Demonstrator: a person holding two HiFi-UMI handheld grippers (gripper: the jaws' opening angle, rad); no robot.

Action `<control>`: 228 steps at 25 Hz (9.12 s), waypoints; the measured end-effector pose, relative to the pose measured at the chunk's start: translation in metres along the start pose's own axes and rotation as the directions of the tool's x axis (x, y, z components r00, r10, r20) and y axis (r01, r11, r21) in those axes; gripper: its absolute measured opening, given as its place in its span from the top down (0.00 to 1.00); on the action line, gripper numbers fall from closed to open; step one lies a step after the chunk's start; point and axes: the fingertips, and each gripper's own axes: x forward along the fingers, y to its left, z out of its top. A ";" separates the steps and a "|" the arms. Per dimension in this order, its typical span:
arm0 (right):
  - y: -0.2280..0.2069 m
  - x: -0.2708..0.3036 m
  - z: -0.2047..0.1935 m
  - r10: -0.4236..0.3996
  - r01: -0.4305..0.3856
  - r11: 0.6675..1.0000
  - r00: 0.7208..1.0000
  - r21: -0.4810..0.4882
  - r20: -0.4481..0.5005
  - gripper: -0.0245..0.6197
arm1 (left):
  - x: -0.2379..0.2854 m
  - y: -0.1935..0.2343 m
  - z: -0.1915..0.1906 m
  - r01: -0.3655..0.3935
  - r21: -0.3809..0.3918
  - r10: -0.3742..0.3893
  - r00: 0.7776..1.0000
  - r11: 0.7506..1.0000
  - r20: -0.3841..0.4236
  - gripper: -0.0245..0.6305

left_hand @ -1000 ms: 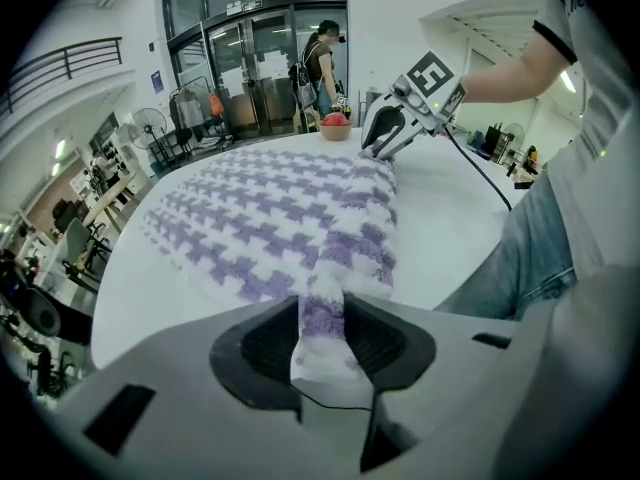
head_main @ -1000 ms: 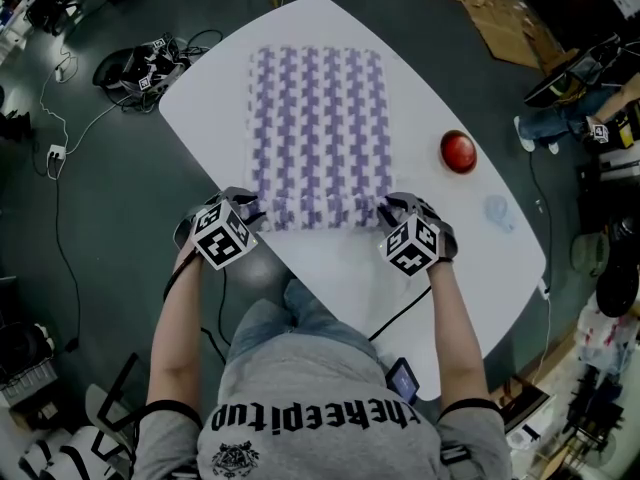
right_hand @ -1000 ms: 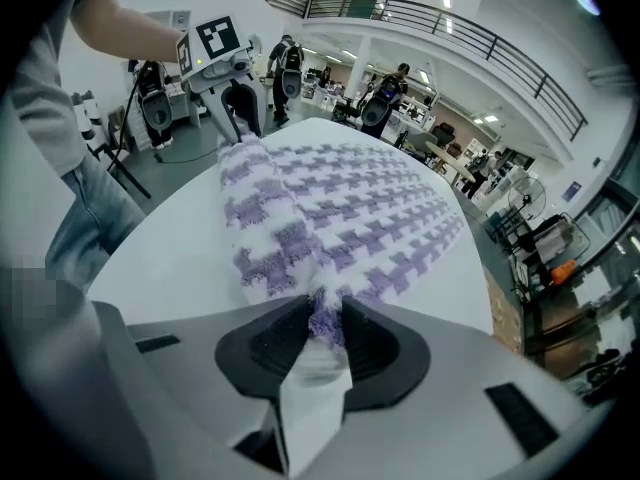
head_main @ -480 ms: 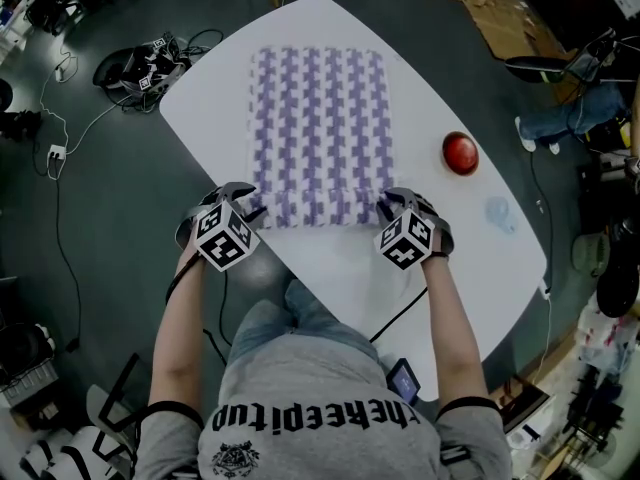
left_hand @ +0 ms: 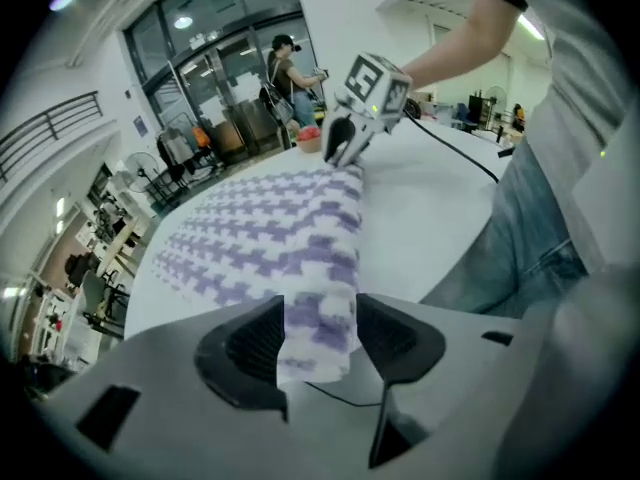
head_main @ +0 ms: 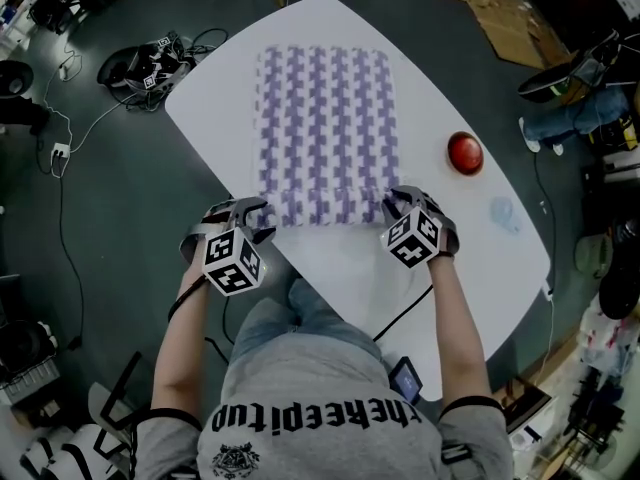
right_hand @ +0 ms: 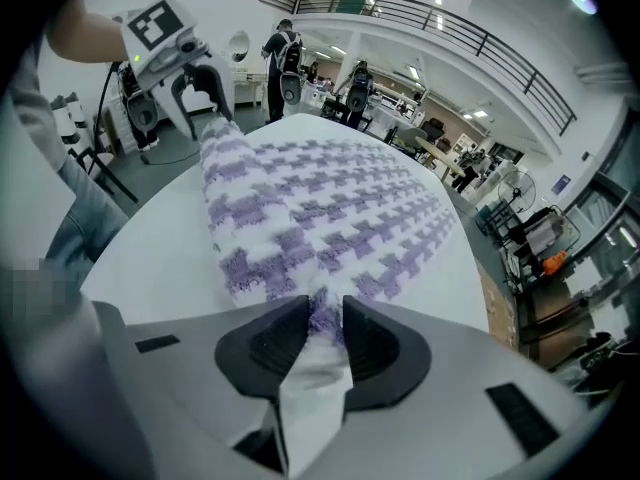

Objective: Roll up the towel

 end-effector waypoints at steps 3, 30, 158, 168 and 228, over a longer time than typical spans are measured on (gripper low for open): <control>0.003 0.000 0.011 -0.008 0.008 1.000 1.000 0.011 0.024 0.83 | 0.019 -0.010 -0.028 0.037 -0.019 -0.038 0.998 0.999 -0.052 0.64; 0.033 -0.006 -0.019 0.036 -0.043 0.969 0.999 -0.242 -0.036 0.89 | 0.041 0.006 -0.019 0.045 -0.007 -0.046 0.990 0.999 -0.131 0.79; 0.011 -0.031 0.019 0.070 -0.073 0.965 0.997 -0.251 -0.018 0.85 | -0.003 0.029 -0.011 0.113 0.036 -0.108 0.988 0.993 -0.113 0.79; -0.009 -0.020 0.029 0.133 -0.130 0.981 0.991 -0.145 0.017 0.83 | 0.004 0.041 -0.012 0.183 -0.055 -0.186 0.981 0.982 -0.053 0.78; -0.138 0.000 0.072 -0.105 0.107 0.994 0.984 -0.008 0.147 0.75 | 0.039 0.126 0.031 0.007 0.012 -0.007 1.000 1.000 0.026 0.63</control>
